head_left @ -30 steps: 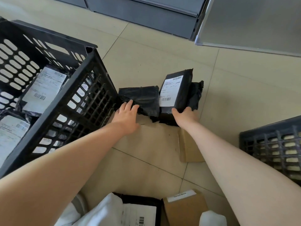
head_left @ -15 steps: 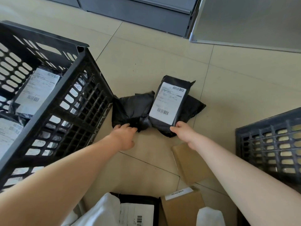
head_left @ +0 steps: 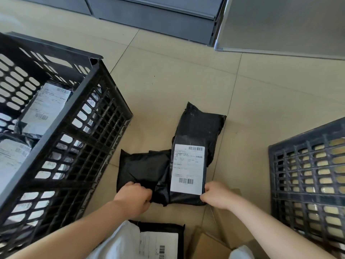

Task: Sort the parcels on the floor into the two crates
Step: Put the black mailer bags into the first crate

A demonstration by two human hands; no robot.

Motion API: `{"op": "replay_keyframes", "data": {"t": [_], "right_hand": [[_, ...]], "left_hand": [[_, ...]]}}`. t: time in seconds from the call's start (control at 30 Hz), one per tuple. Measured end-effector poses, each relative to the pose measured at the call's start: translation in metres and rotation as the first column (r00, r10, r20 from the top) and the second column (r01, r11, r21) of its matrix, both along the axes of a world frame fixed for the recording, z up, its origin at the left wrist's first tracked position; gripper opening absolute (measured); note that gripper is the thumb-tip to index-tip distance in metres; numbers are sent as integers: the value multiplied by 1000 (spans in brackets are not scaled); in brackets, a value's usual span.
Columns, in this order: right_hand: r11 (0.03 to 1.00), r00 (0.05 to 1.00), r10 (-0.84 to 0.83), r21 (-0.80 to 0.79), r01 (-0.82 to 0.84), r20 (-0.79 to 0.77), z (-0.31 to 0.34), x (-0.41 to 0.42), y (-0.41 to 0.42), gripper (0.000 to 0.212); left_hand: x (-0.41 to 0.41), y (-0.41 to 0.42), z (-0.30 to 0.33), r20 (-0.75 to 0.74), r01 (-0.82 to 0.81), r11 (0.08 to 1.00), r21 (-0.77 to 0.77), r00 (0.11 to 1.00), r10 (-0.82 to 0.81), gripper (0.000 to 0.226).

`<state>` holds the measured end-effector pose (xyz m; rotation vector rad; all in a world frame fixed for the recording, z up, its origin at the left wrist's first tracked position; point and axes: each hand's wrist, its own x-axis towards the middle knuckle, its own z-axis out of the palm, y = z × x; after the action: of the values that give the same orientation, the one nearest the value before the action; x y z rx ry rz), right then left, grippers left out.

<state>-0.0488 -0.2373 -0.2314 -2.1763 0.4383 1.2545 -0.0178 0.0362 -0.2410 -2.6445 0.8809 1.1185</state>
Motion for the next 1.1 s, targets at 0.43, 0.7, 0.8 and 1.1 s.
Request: {"op": "replay_keyframes", "data": {"t": [0.43,0.7,0.8,1.1], "right_hand": [[986,974,-145,112,127,175,27,-8,-12,25],[949,958,-219,270,165,184,53,-5,-7,23],[945,961,-189,305,122,201,64,-3,-1,24],[959,953,-151,271,78,263,91,8,9,30]], "left_hand": [[15,-38,25,-625,-862,375,-342,507,593,48],[13,-40,43,-854,-983,168,-69,145,500,52],[11,-39,52,-901,-999,51,9,14,435,43],[16,-35,79,-902,-968,-219,-120,14,432,49]]}}
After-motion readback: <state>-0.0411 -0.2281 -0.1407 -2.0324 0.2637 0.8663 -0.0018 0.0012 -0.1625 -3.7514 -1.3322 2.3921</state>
